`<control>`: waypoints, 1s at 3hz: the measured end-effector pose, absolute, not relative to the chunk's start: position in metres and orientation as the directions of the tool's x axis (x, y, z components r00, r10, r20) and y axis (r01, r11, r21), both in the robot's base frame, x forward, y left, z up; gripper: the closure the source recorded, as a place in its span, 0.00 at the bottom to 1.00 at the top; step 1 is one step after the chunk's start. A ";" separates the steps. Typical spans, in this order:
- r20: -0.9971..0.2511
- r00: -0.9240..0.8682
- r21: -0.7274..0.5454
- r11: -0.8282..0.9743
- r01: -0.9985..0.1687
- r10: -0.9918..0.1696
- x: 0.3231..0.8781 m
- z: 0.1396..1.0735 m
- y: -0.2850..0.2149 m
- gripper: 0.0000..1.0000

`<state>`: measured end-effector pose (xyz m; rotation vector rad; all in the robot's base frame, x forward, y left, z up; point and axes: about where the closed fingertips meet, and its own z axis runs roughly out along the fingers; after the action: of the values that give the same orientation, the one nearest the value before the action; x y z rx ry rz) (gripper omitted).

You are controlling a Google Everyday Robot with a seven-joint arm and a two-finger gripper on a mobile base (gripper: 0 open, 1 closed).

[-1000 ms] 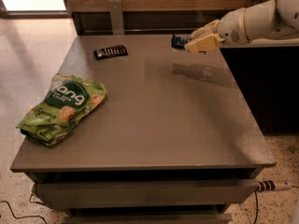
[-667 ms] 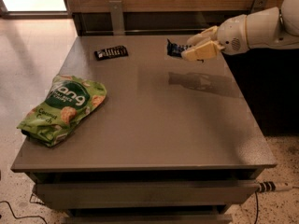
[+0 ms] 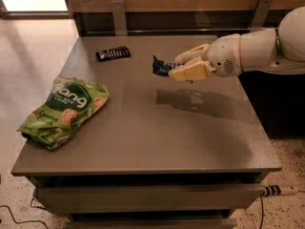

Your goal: Move rxbar blueberry near green rice chip bag

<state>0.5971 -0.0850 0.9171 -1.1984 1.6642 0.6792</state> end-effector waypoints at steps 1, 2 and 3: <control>-0.905 -0.092 -0.075 0.369 -0.926 -0.416 0.571 0.914 -0.029 1.00; -0.874 -0.122 -0.081 0.389 -0.918 -0.470 0.547 0.906 0.034 1.00; -0.831 -0.156 -0.086 0.400 -0.912 -0.534 0.525 0.892 0.080 1.00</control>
Offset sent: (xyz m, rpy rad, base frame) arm -0.0778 0.1941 -0.0243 -0.1624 0.0751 -0.0793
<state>0.5247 0.0800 0.8925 -1.2509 1.8216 0.5695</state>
